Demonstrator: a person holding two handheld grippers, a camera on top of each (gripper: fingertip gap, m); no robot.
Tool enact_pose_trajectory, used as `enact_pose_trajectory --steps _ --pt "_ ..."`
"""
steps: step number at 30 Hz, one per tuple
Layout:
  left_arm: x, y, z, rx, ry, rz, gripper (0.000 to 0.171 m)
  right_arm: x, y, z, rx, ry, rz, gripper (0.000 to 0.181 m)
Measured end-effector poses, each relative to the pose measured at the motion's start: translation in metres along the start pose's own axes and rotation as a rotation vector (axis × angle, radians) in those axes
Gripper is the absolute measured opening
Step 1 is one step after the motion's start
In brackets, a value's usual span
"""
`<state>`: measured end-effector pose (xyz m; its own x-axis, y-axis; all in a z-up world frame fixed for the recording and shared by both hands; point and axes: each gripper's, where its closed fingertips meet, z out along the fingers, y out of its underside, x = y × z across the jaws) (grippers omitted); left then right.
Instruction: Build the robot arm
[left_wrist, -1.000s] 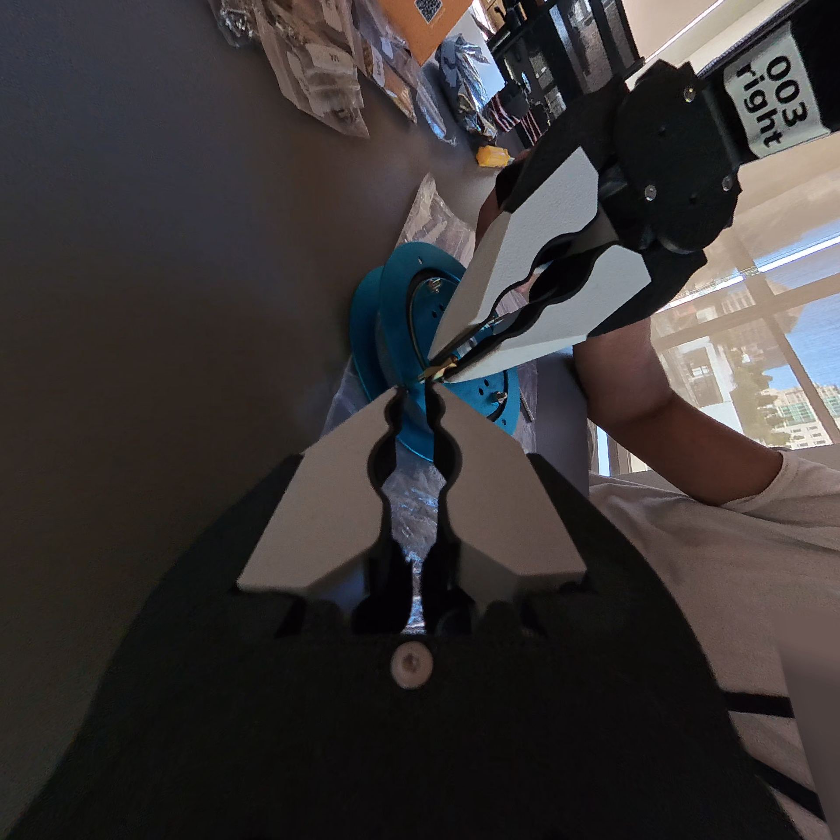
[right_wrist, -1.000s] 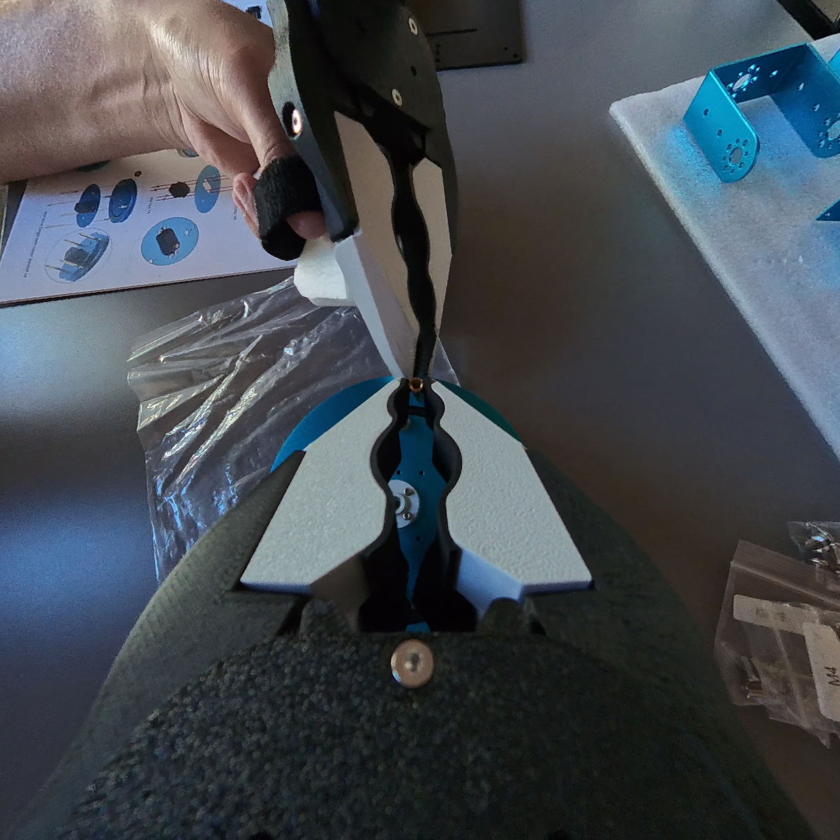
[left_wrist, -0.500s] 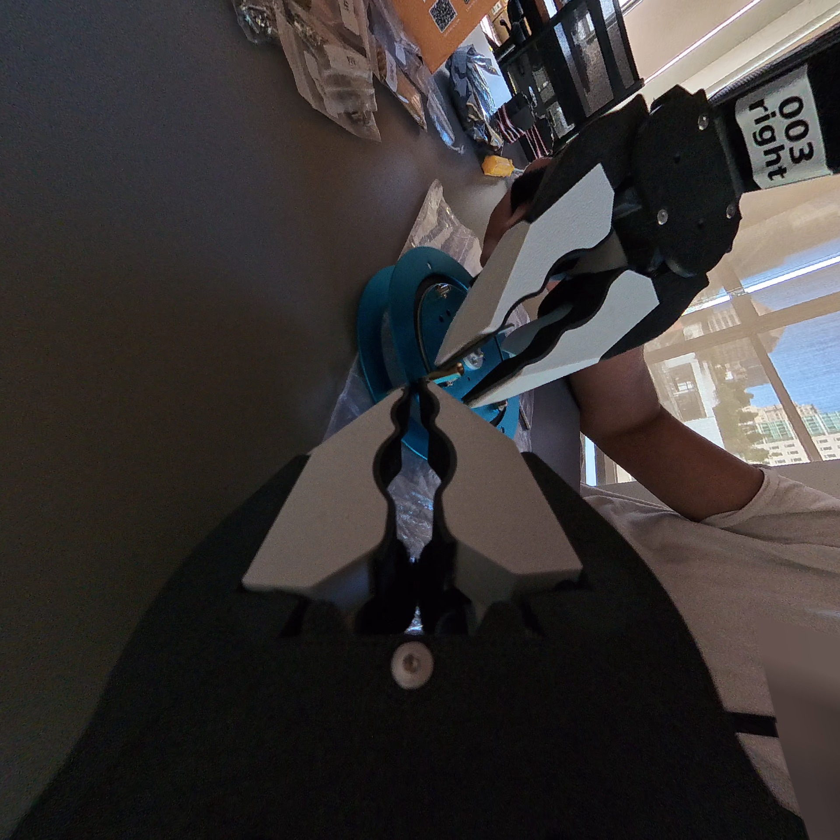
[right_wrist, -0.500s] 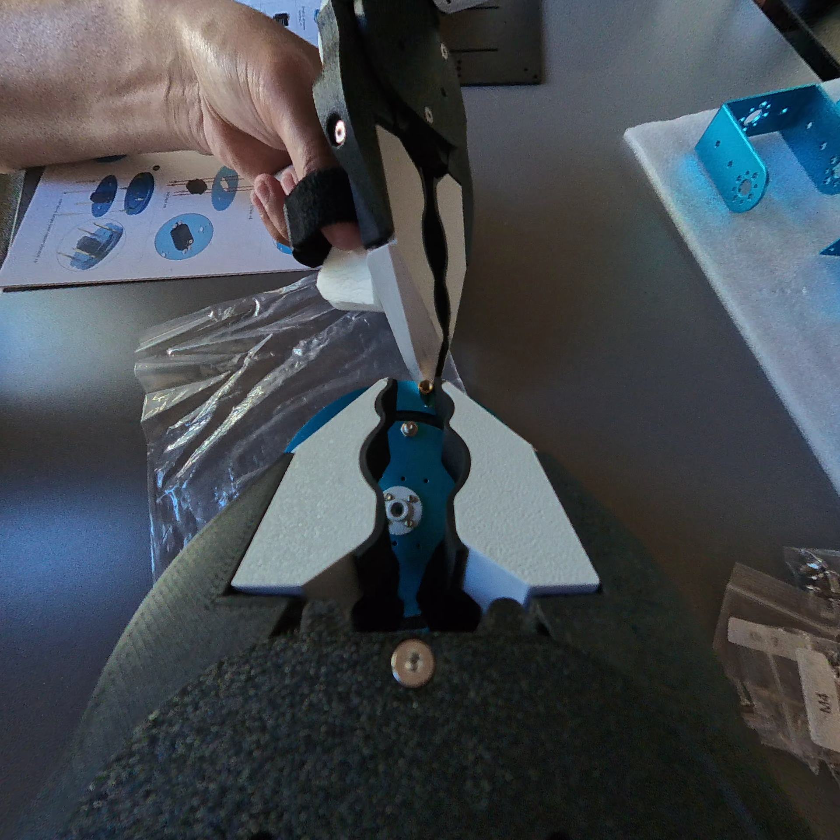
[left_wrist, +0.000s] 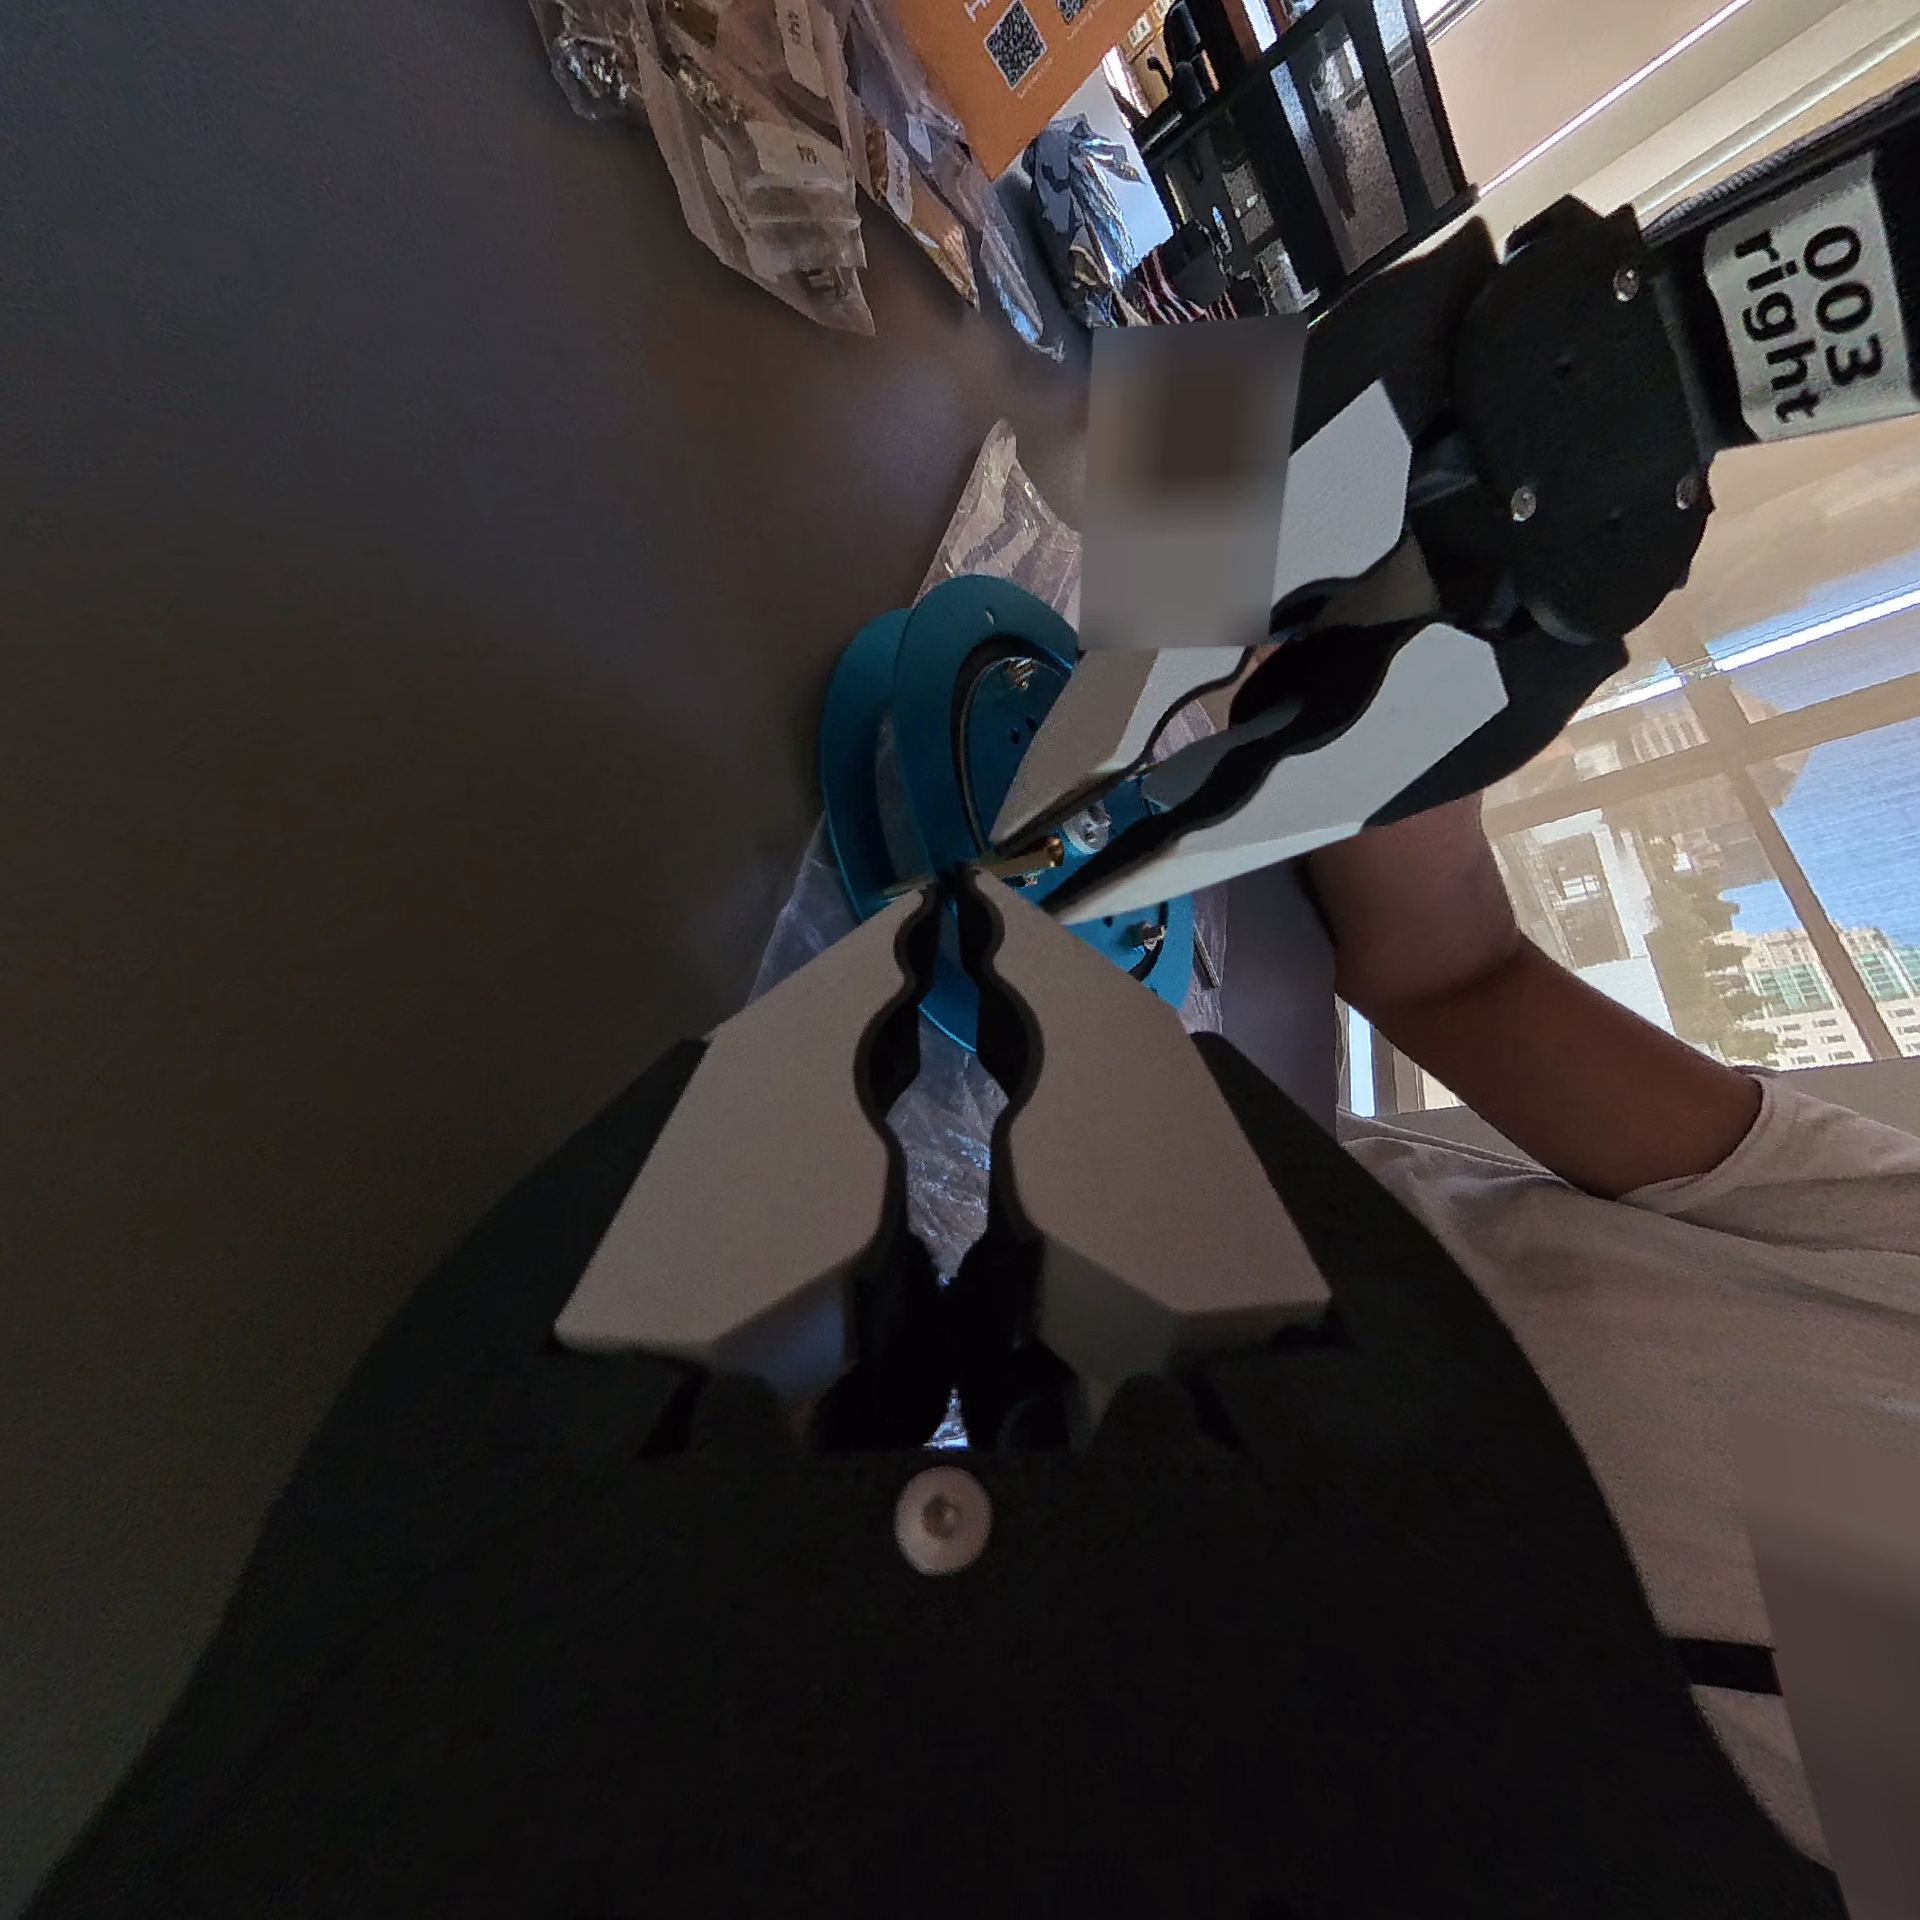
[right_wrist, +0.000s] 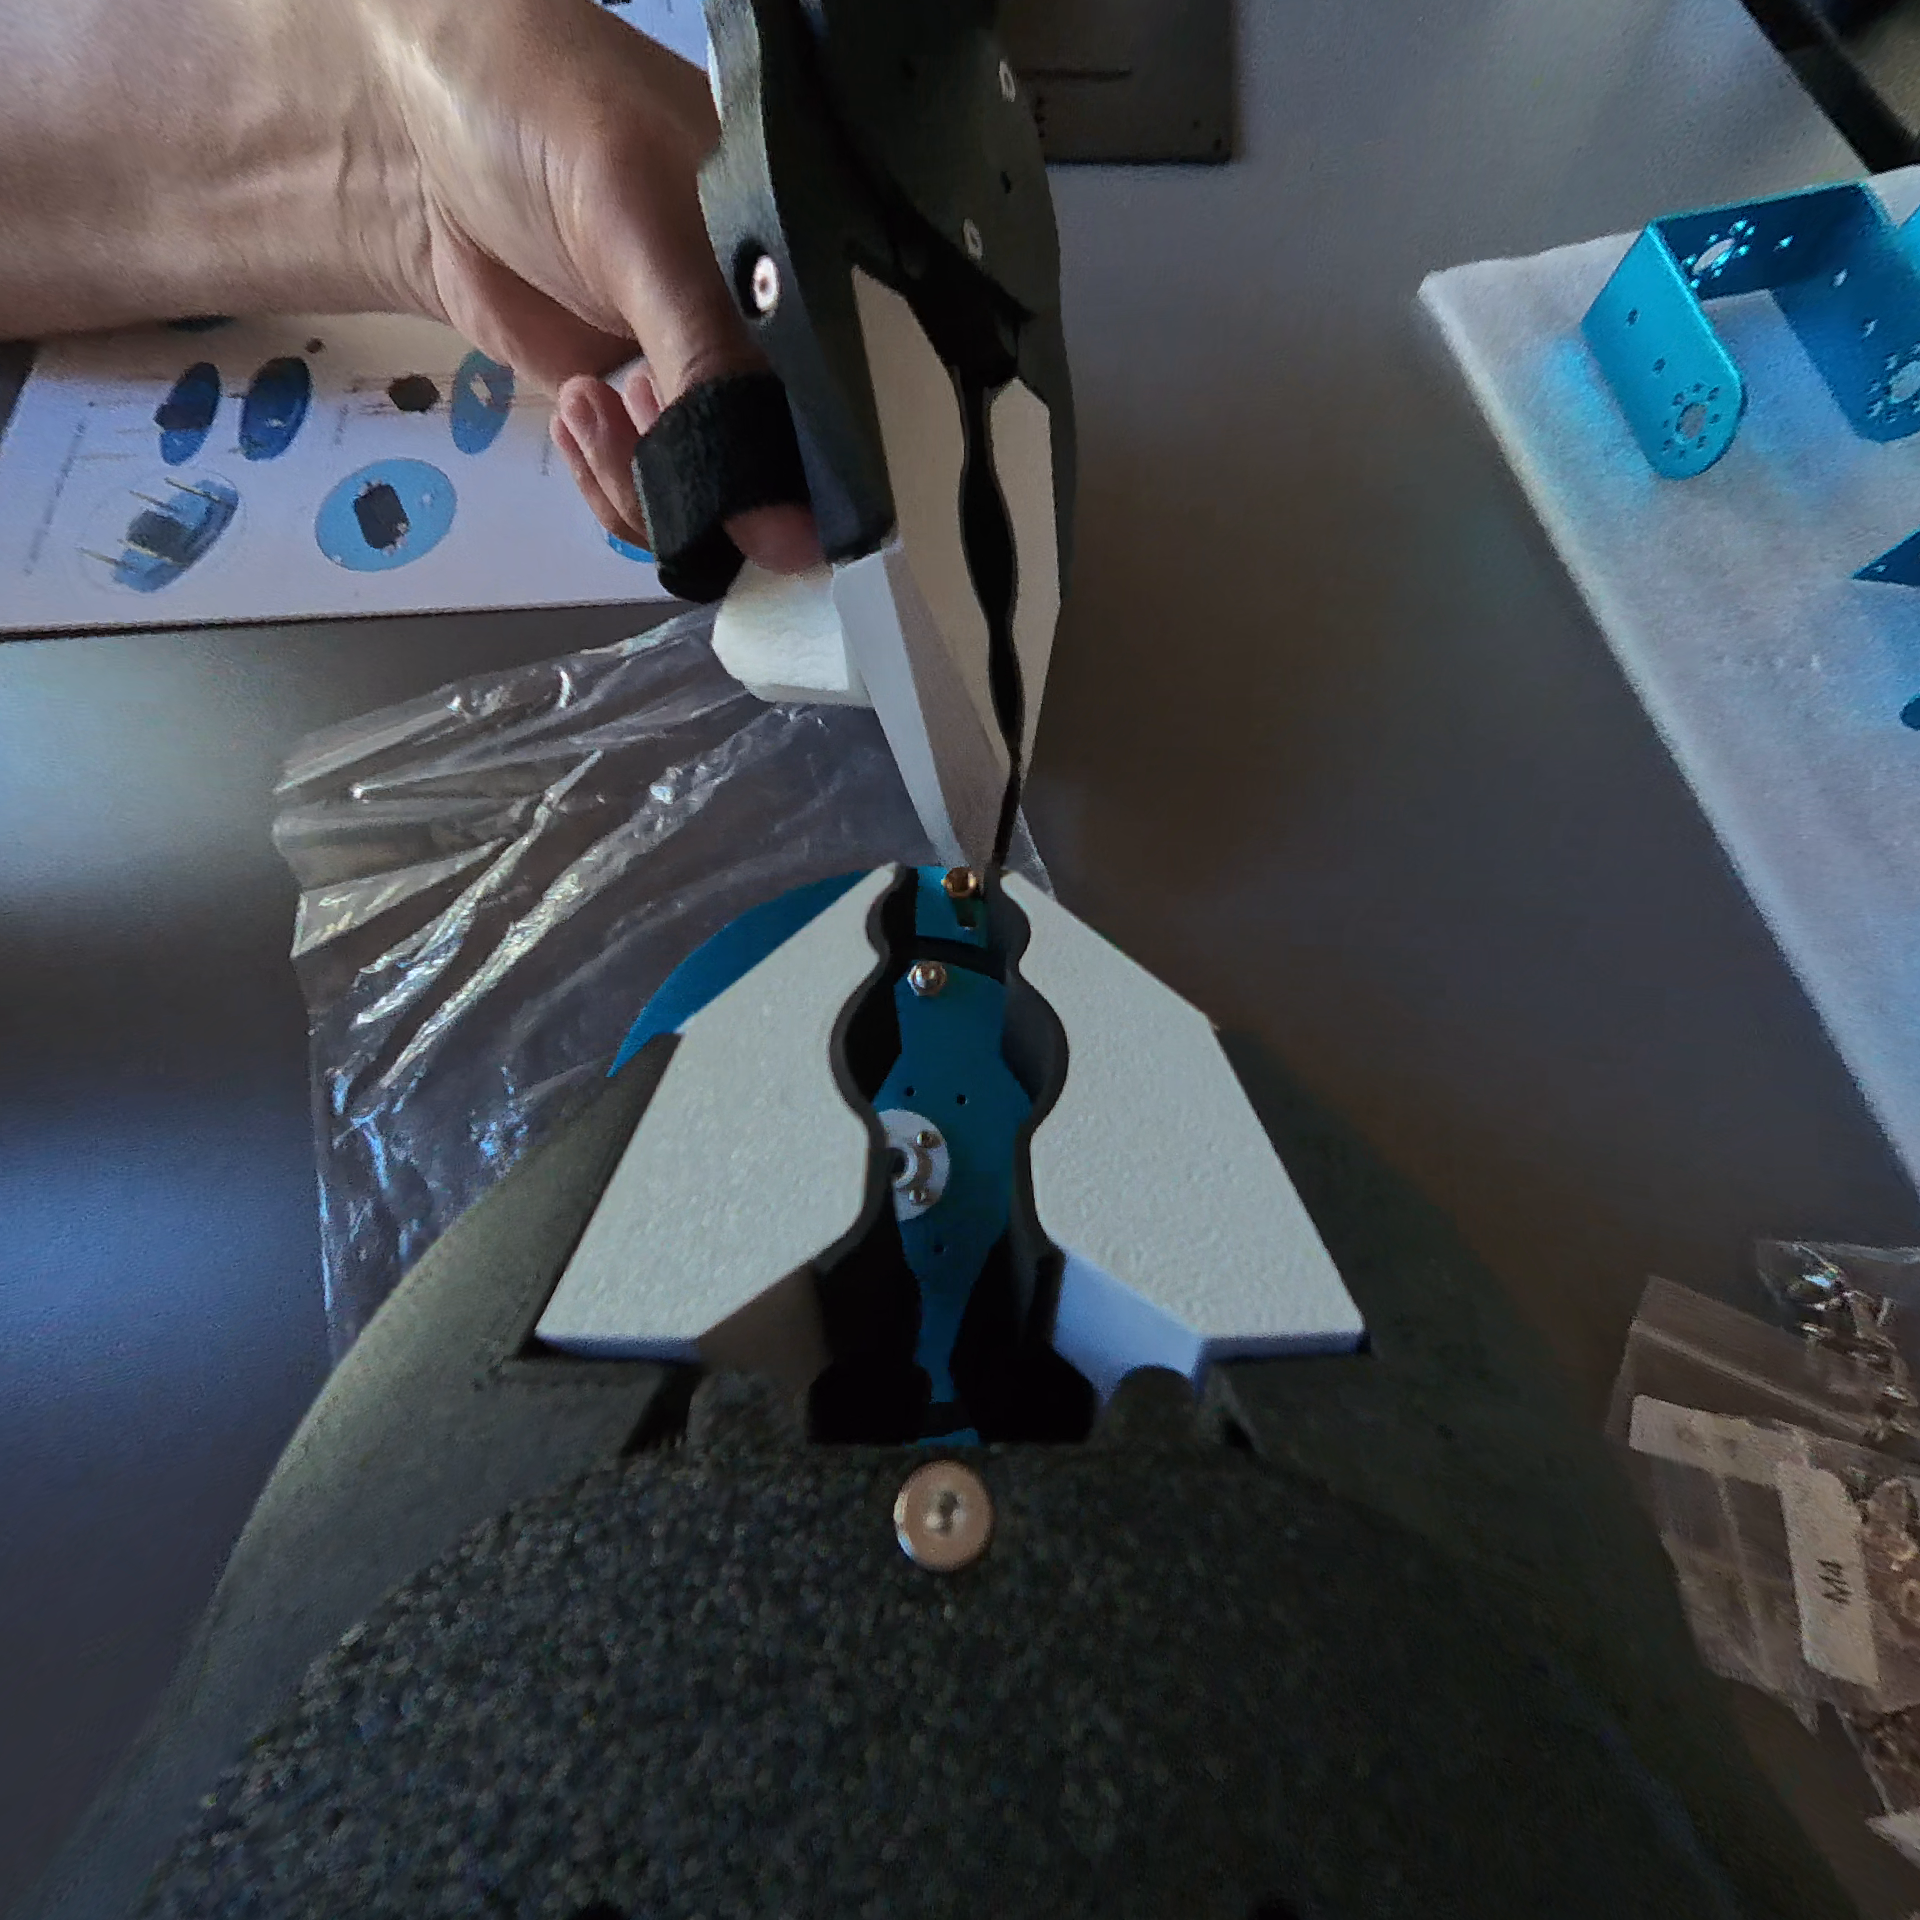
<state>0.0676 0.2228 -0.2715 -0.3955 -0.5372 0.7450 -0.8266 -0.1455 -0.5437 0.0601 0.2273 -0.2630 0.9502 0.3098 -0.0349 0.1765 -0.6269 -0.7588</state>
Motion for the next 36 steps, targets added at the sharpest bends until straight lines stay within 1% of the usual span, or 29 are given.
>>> enact_pose_trajectory --steps 2,9,13,15,18,25,29,31,34,36 --pt "0.0 -0.001 0.0 0.004 -0.006 0.008 0.002 0.002 0.0 0.0 0.007 0.011 0.005 0.007" --pt "0.0 0.001 0.002 0.0 -0.017 0.028 0.004 0.005 0.003 -0.001 0.023 -0.012 0.081 0.006" --pt "-0.001 0.004 0.003 -0.02 -0.025 0.023 0.018 0.005 0.003 -0.001 0.024 -0.018 0.085 0.006" --pt "0.0 0.006 0.003 -0.026 -0.024 0.021 0.021 0.004 0.004 -0.001 0.024 -0.025 0.088 0.006" --pt "0.001 0.008 0.006 -0.037 -0.02 0.005 0.021 0.003 0.005 -0.001 0.022 -0.027 0.085 0.006" --pt "0.0 0.007 0.006 -0.018 -0.015 -0.048 0.017 0.006 0.009 -0.001 -0.002 -0.004 0.068 0.006" --pt "0.001 0.007 0.006 -0.01 -0.024 -0.052 0.019 0.006 0.005 -0.002 0.017 0.002 0.054 0.005" --pt "0.004 0.009 0.006 -0.032 -0.031 -0.014 0.029 0.005 0.005 -0.001 0.022 -0.011 0.061 0.005" --pt "0.023 0.015 0.005 -0.073 0.052 0.036 0.06 0.005 0.005 -0.001 0.024 -0.018 0.072 0.005" --pt "0.032 0.014 0.003 -0.055 0.091 0.046 0.066 0.006 0.006 -0.002 0.024 -0.018 0.075 0.005"
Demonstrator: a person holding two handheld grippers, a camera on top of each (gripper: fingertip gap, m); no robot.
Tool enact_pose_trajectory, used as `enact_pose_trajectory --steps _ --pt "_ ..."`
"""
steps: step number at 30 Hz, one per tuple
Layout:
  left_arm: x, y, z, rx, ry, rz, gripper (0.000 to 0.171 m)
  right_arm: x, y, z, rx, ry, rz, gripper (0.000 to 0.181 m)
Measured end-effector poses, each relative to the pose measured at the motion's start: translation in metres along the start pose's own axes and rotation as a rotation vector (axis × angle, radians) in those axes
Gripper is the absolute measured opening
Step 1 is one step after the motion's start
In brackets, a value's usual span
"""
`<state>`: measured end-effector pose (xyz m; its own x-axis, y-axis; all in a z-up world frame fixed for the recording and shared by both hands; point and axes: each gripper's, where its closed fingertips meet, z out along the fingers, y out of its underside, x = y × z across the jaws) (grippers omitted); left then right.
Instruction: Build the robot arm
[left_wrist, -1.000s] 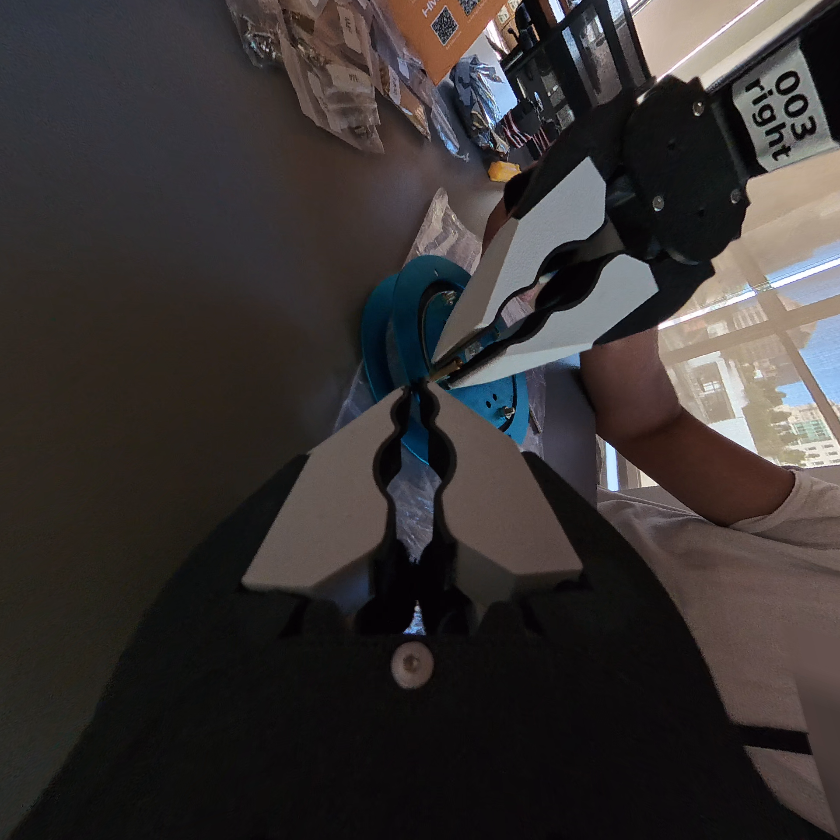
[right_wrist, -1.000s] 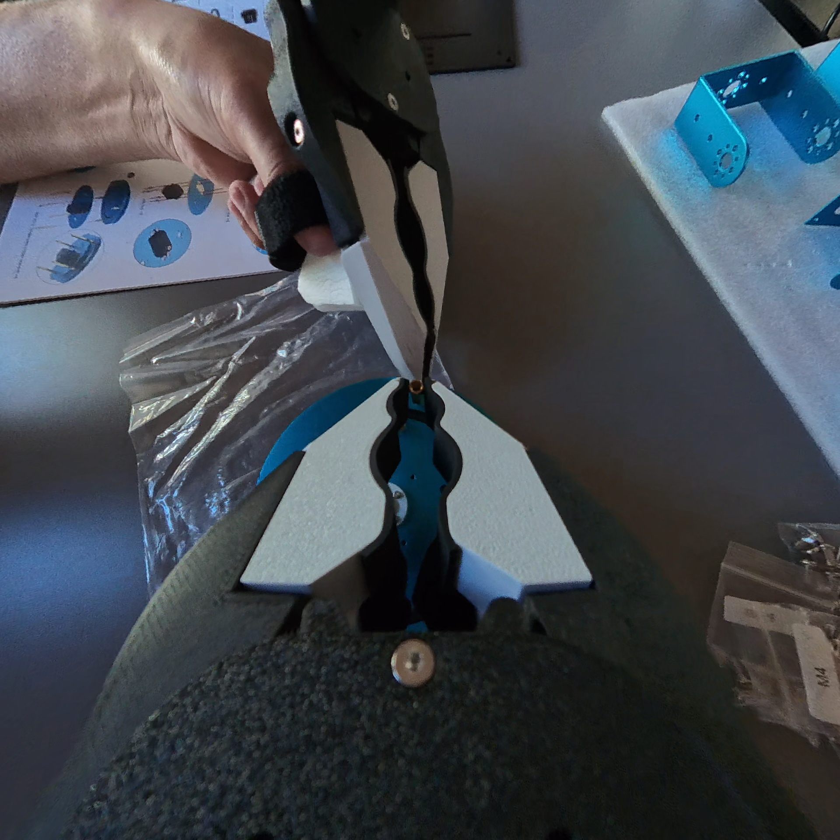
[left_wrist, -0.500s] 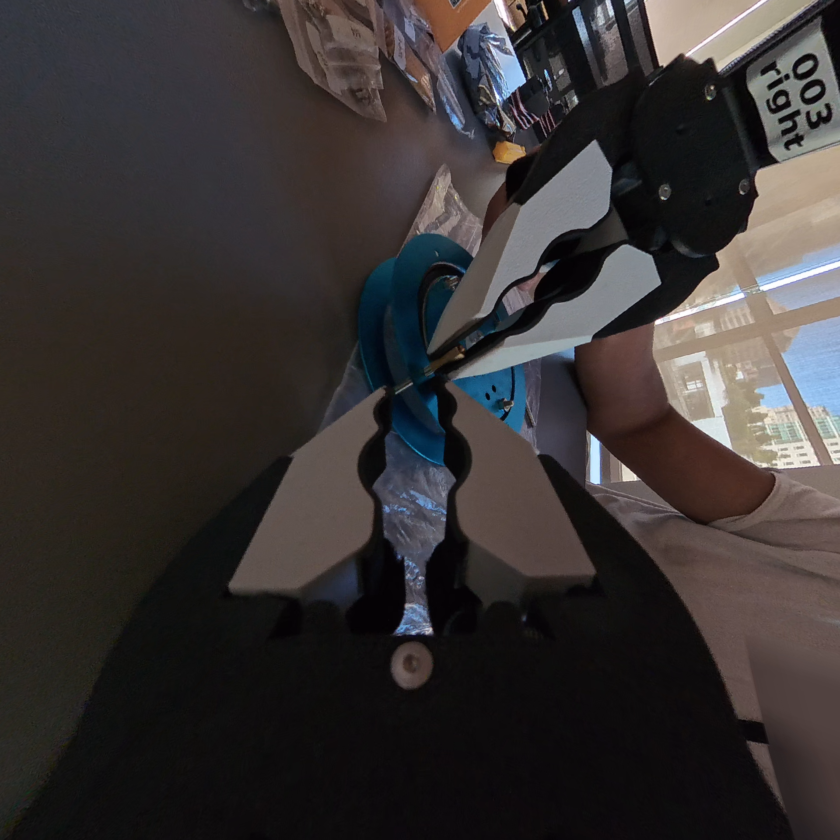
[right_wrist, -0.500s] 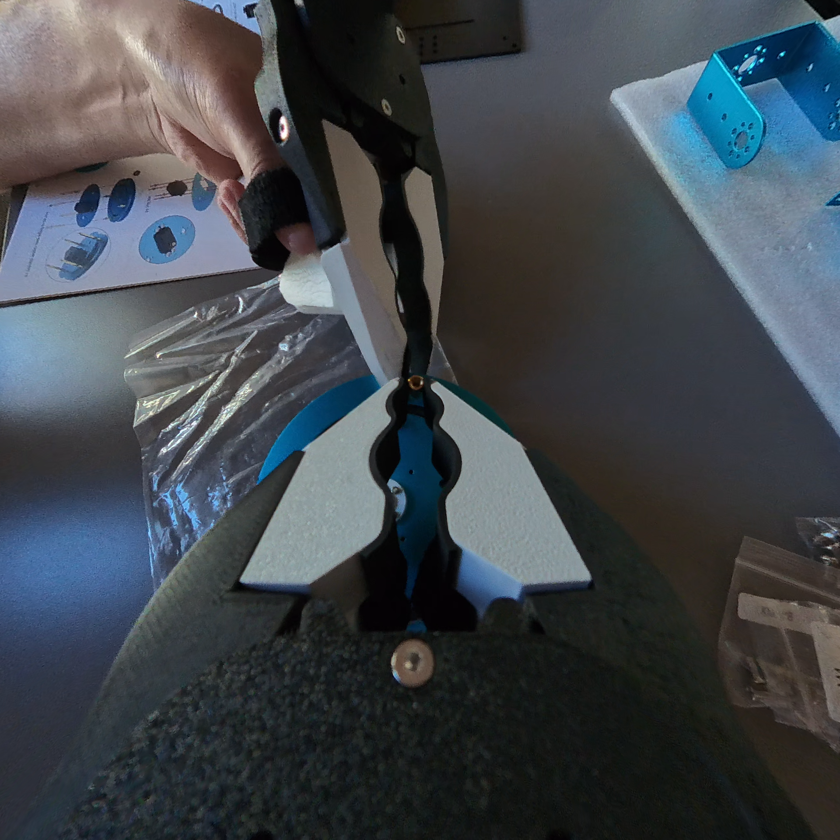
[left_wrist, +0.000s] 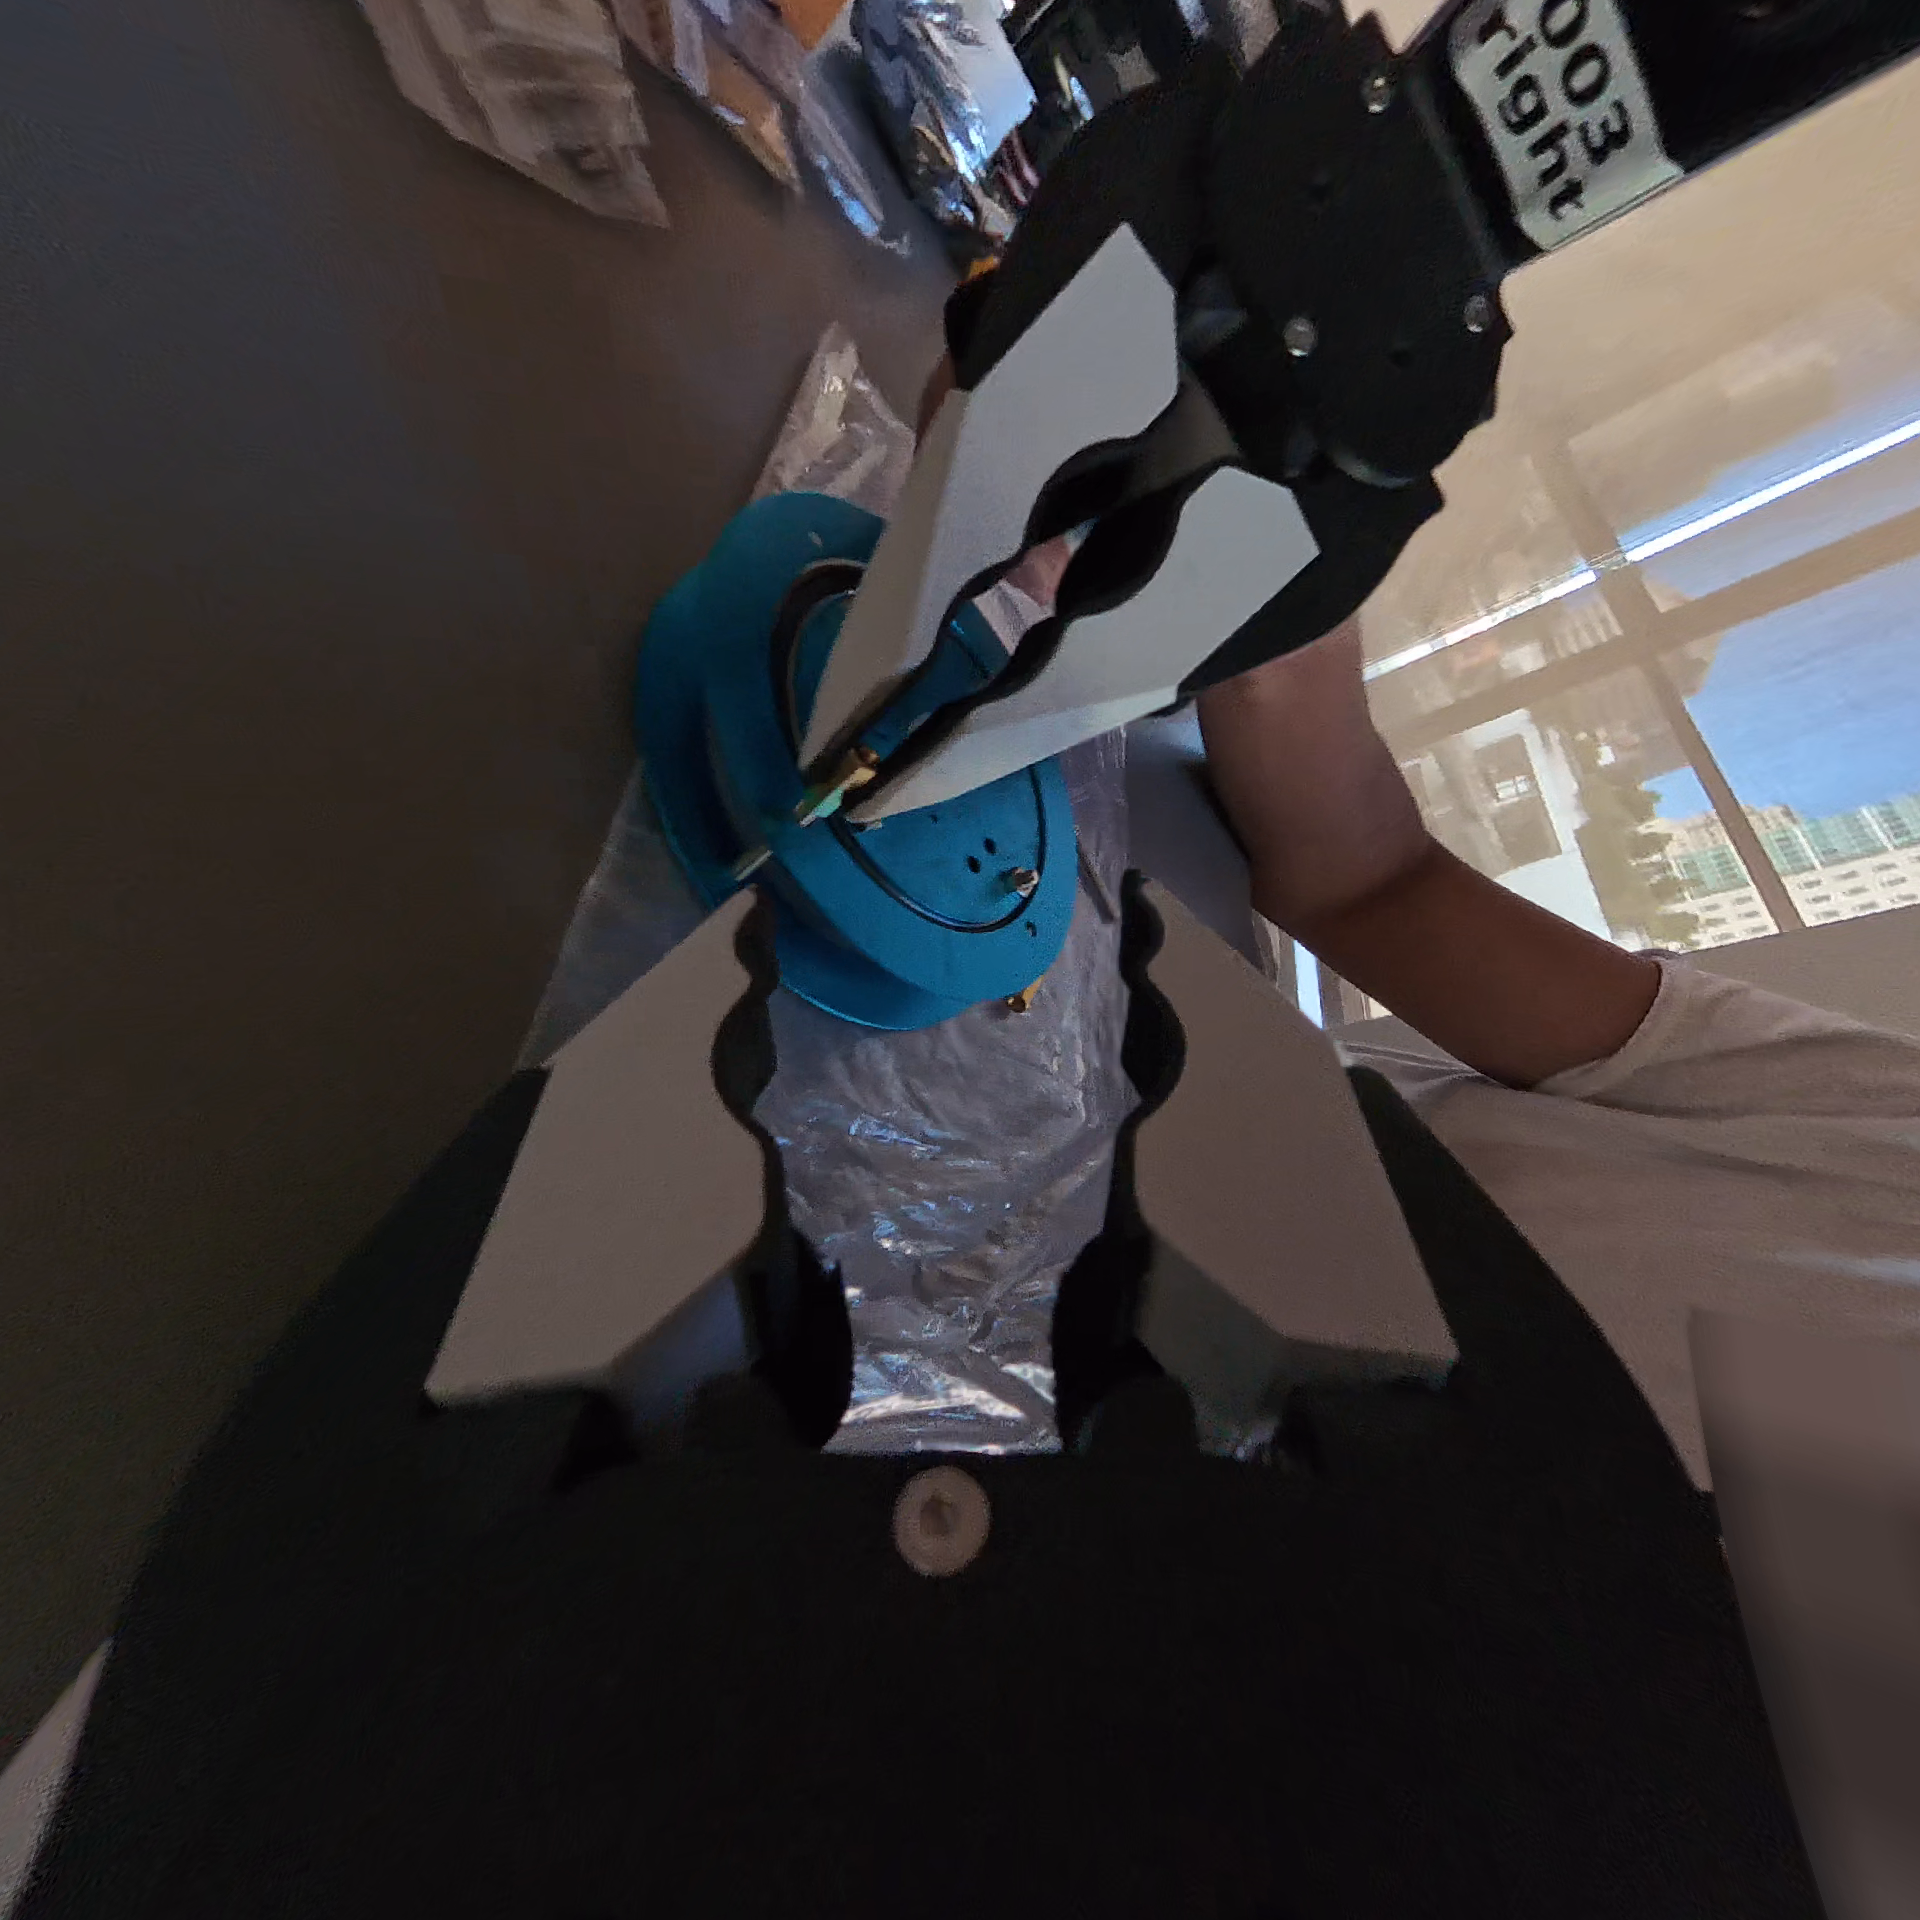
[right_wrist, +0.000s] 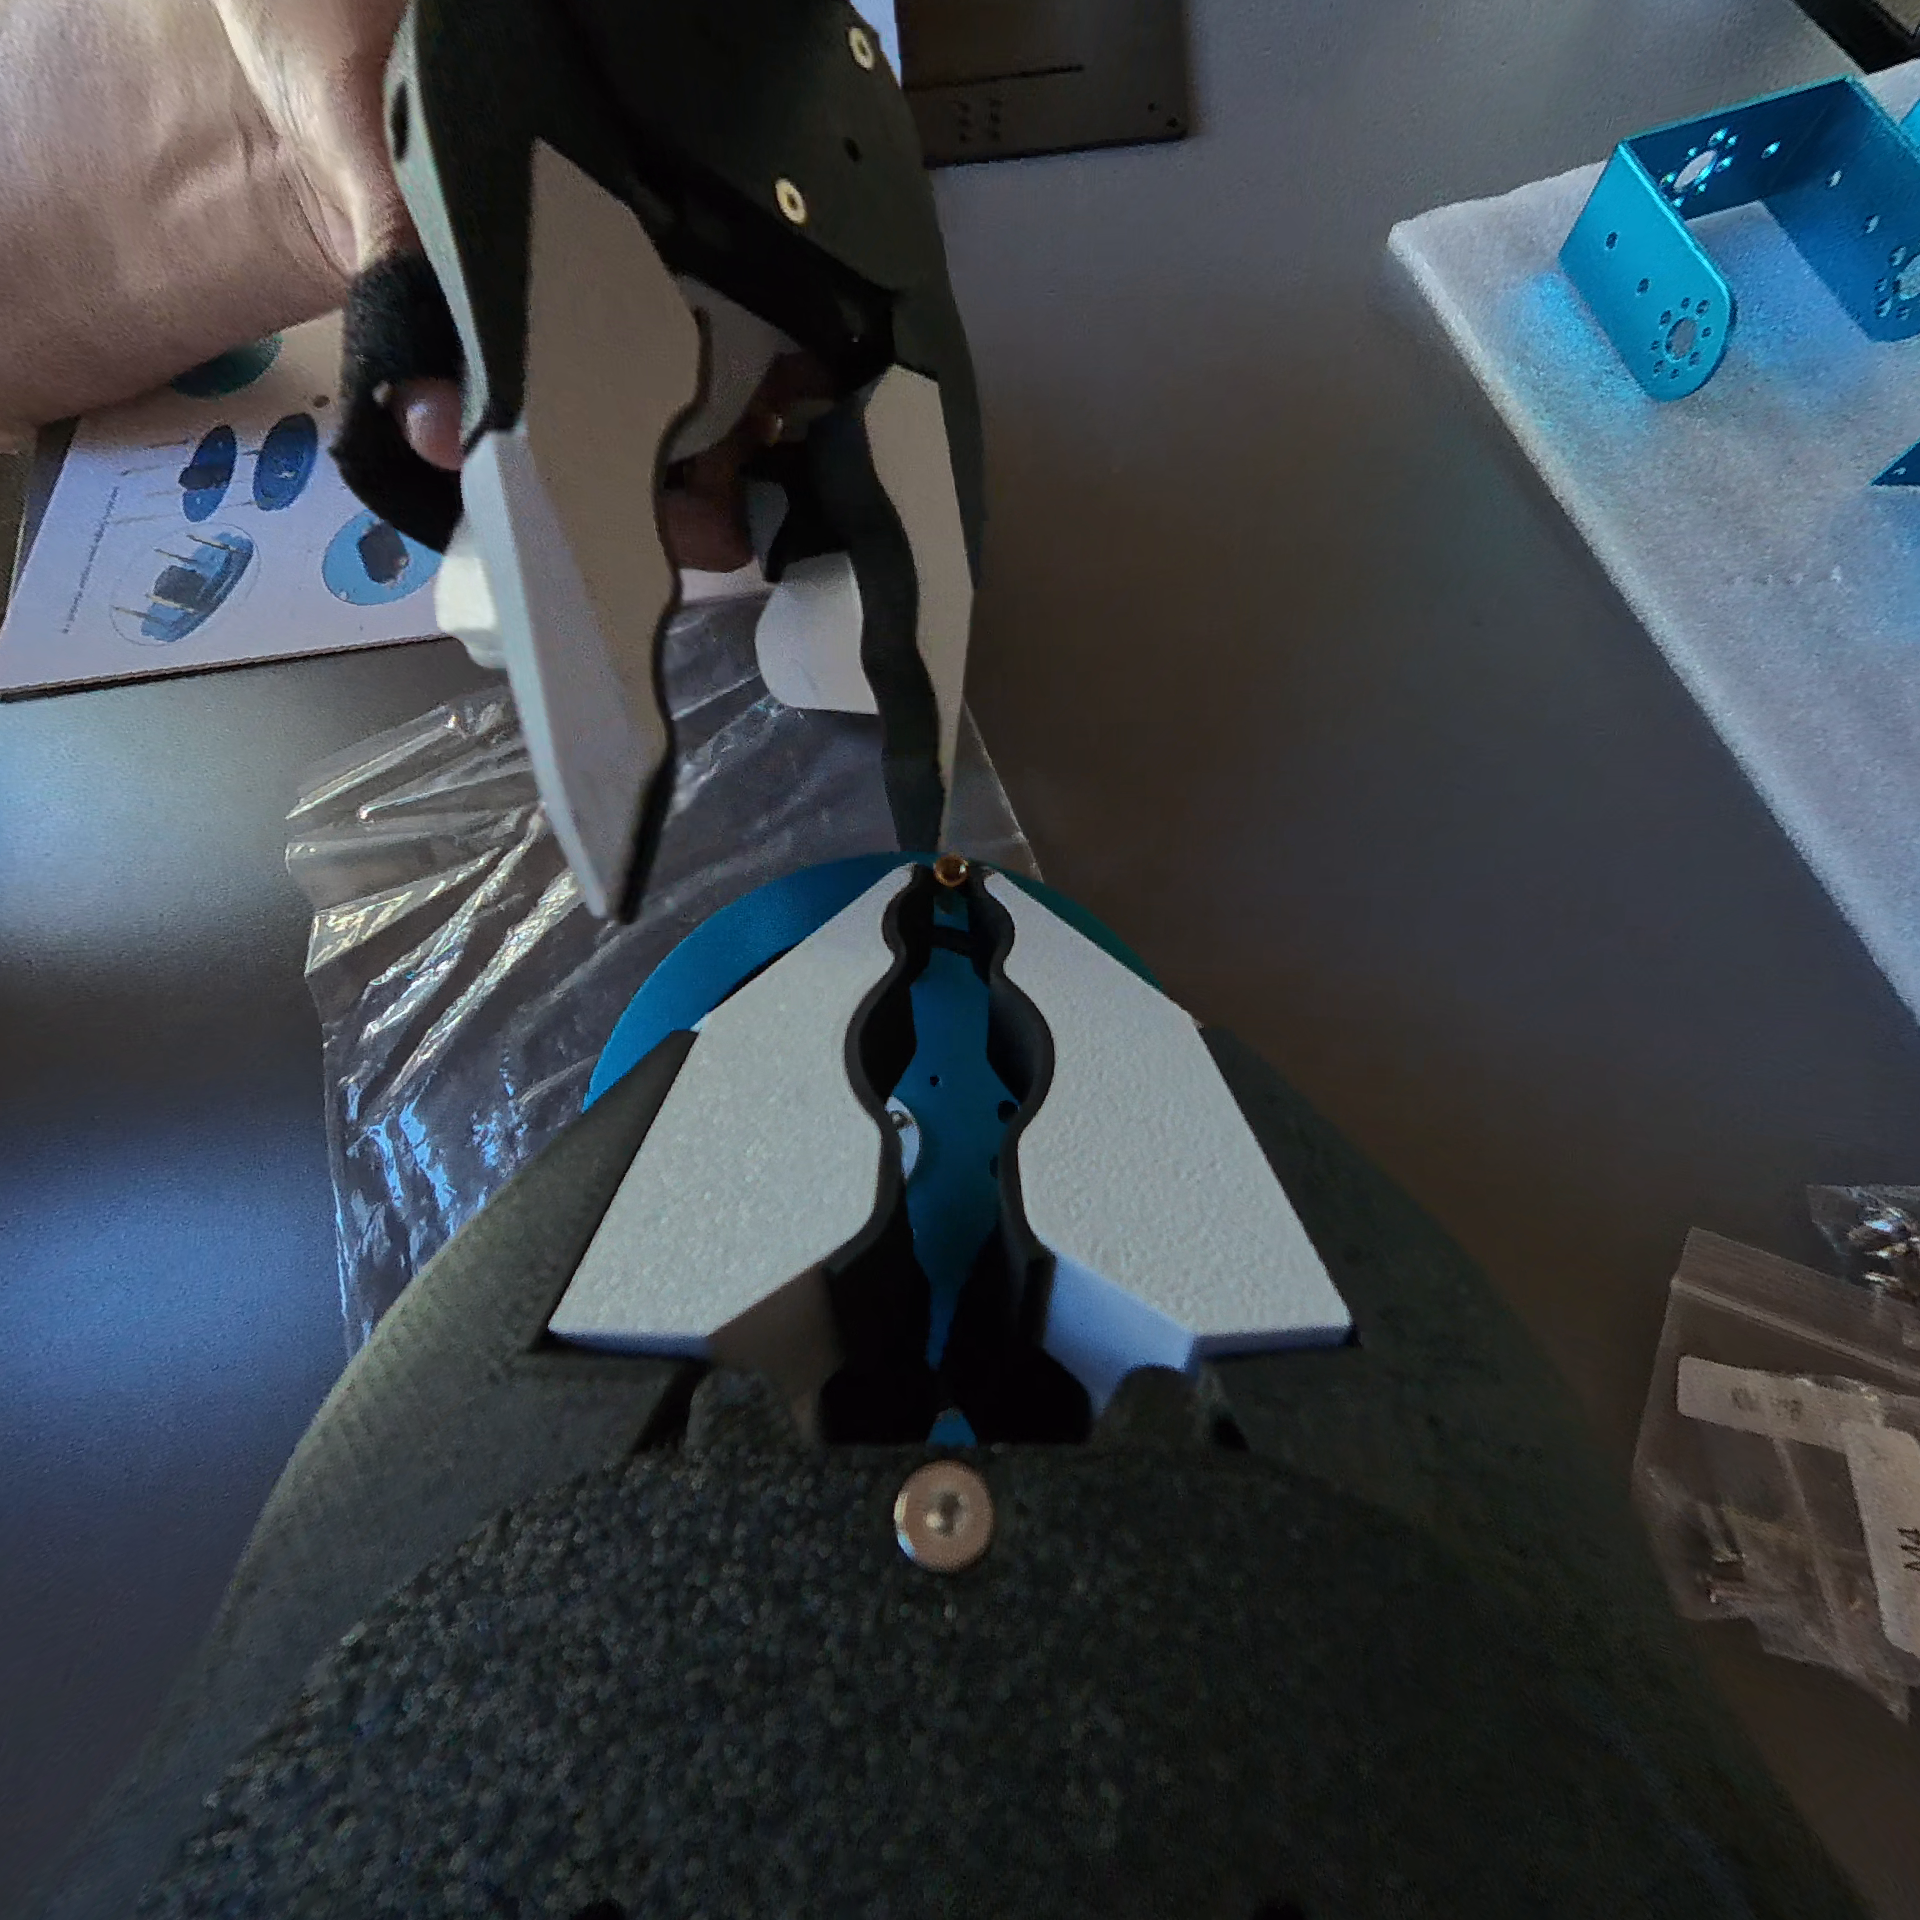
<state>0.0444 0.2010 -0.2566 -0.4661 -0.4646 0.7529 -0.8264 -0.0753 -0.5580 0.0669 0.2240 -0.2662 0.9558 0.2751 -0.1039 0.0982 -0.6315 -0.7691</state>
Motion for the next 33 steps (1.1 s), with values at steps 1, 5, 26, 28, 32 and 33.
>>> enact_pose_trajectory --steps 1,5,26,28,32,33 --pt "0.0 -0.003 -0.001 0.021 -0.005 0.0 0.065 0.0 0.0 0.0 0.001 -0.001 0.001 0.005" --pt "-0.009 -0.011 -0.005 0.073 -0.052 -0.029 0.065 0.0 0.0 0.0 0.002 -0.006 0.008 0.005" --pt "-0.025 -0.001 0.003 0.032 -0.104 -0.102 0.043 0.003 -0.003 -0.005 0.021 0.023 -0.016 0.008" --pt "-0.026 0.0 0.004 0.026 -0.115 -0.106 0.04 0.003 -0.004 -0.004 0.023 0.03 -0.022 0.008" --pt "-0.029 0.003 0.004 0.014 -0.154 -0.088 0.031 0.004 -0.005 -0.003 0.027 0.049 -0.046 0.009" --pt "-0.03 0.003 0.004 0.012 -0.158 -0.082 0.03 0.004 -0.006 -0.002 0.028 0.059 -0.057 0.01"
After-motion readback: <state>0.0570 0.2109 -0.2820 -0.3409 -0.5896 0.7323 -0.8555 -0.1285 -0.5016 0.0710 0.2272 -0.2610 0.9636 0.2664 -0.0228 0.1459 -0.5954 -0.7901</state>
